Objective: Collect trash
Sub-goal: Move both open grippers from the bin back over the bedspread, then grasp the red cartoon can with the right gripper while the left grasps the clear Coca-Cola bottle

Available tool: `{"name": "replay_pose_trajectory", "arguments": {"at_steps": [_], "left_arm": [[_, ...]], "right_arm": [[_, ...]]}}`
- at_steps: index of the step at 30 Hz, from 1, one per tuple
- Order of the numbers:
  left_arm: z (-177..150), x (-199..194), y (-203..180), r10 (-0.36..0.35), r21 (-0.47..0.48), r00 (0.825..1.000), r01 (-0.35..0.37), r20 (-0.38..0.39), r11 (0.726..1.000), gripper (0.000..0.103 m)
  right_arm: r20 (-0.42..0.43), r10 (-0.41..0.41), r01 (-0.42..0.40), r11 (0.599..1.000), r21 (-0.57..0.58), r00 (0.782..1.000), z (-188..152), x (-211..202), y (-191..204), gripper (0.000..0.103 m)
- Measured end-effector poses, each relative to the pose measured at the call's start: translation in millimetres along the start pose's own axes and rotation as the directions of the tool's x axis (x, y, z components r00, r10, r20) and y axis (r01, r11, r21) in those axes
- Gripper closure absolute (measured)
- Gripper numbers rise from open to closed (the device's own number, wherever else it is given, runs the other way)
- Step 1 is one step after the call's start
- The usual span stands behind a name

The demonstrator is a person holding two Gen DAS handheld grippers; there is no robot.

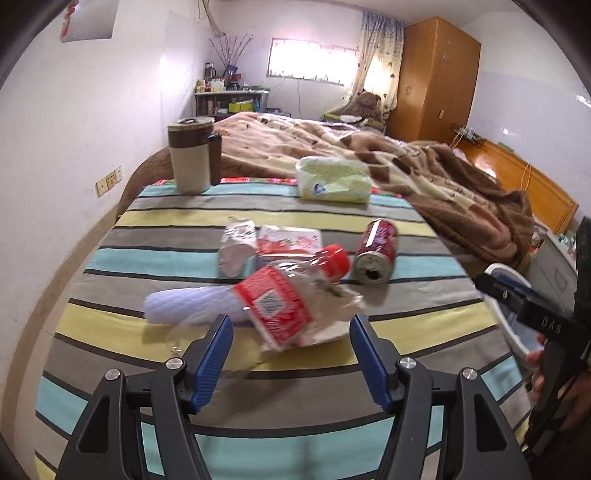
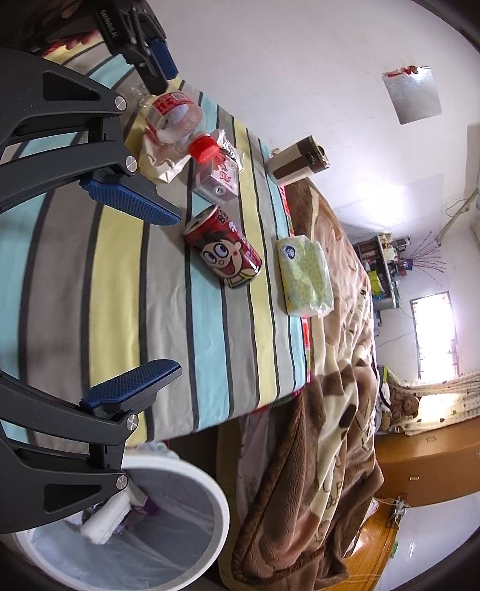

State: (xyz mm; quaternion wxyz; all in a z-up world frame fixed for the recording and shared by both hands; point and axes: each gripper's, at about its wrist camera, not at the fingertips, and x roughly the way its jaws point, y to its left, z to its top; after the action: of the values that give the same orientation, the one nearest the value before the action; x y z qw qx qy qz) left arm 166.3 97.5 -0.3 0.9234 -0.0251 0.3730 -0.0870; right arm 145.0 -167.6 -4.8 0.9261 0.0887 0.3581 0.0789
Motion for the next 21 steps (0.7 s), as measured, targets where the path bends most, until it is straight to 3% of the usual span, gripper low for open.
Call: {"name": "replay_pose_trajectory", "arguments": {"at_steps": [3, 6, 10, 21], "left_arm": [[1, 5, 9, 0.022, 0.011, 1.0, -0.022, -0.011, 1.0, 0.038], [4, 13, 14, -0.03, 0.025, 0.999, 0.031, -0.032, 0.999, 0.037], [9, 19, 12, 0.008, 0.069, 0.999, -0.005, -0.038, 0.998, 0.037], [13, 36, 16, 0.011, 0.134, 0.996, 0.0, -0.084, 0.991, 0.036]], "right_arm": [[-0.011, 0.01, -0.009, 1.0, 0.014, 1.0, 7, 10, 4, 0.026], [-0.024, 0.011, -0.01, 1.0, 0.028, 1.0, 13, 21, 8, 0.026], [-0.04, 0.01, -0.008, 0.999, 0.034, 0.999, 21, 37, 14, 0.026], [-0.125, 0.015, -0.007, 0.998, 0.067, 0.992, 38, 80, 18, 0.026]]}}
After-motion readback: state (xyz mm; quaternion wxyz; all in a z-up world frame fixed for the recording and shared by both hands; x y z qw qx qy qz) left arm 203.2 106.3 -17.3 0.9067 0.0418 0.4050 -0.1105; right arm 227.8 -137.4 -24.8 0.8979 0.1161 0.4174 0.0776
